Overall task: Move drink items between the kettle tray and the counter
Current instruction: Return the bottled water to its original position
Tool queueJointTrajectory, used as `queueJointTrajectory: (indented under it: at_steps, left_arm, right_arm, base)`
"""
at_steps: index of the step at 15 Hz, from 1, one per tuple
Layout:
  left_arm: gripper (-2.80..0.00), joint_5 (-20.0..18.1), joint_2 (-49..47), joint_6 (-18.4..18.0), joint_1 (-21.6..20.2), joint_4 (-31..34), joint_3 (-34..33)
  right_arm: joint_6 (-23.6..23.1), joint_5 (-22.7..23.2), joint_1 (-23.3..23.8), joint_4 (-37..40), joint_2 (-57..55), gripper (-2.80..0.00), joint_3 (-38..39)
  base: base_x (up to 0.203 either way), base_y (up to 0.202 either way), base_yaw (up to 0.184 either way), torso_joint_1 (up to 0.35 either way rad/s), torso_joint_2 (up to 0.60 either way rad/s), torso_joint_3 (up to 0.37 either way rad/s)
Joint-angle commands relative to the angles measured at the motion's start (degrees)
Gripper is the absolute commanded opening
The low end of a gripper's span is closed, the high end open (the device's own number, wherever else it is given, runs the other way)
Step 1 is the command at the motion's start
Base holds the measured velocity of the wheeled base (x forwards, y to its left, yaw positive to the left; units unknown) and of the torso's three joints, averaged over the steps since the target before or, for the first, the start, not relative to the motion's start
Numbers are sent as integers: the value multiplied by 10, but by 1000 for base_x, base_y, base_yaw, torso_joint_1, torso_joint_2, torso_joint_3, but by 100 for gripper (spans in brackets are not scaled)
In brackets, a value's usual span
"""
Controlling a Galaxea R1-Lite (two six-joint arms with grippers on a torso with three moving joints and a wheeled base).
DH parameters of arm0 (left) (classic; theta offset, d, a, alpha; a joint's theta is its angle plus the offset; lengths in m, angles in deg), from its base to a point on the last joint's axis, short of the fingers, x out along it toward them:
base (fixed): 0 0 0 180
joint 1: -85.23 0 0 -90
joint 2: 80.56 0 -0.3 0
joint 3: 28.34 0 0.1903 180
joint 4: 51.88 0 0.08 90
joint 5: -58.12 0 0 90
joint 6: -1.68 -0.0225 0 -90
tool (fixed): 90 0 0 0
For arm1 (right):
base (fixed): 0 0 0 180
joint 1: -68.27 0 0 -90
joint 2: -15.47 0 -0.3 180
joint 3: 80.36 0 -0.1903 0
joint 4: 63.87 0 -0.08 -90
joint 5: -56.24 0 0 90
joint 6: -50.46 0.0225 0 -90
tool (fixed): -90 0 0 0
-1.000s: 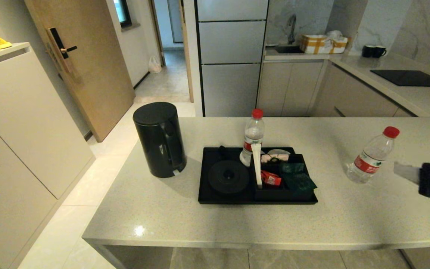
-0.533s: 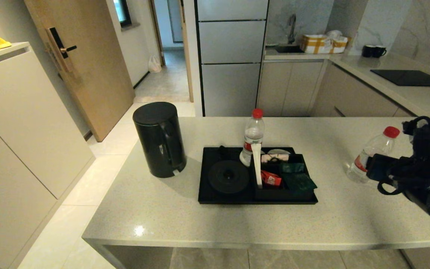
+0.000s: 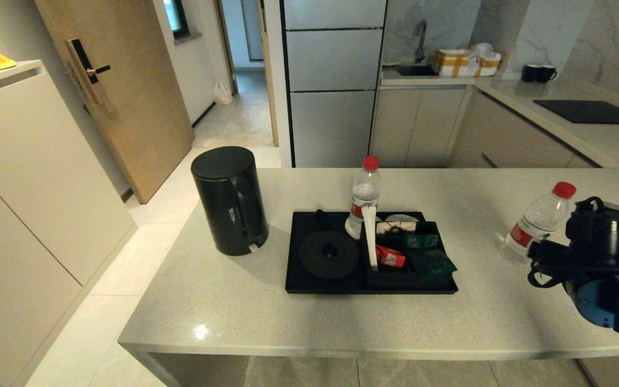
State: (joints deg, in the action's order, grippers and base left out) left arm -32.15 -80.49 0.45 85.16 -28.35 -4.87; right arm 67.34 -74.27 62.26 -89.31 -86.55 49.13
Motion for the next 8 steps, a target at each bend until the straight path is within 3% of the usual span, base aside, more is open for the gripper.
queueJointTrajectory:
  at_steps: [1,5,8]
  left_arm:
    - [-280,0,-1,0,0,0,0]
    - [-280,0,-1,0,0,0,0]
    - [-280,0,-1,0,0,0,0]
  right_arm:
    - [2,-1,22,-39,-55,0,-11]
    - [-27,-1,32,-201,-208,0,-47]
    - [-102,13,34,-338,-295,0,-97]
  base:
    - [0,0,0,0,0,0]
    - [0,0,0,0,0,0]
    - [0,0,0,0,0,0]
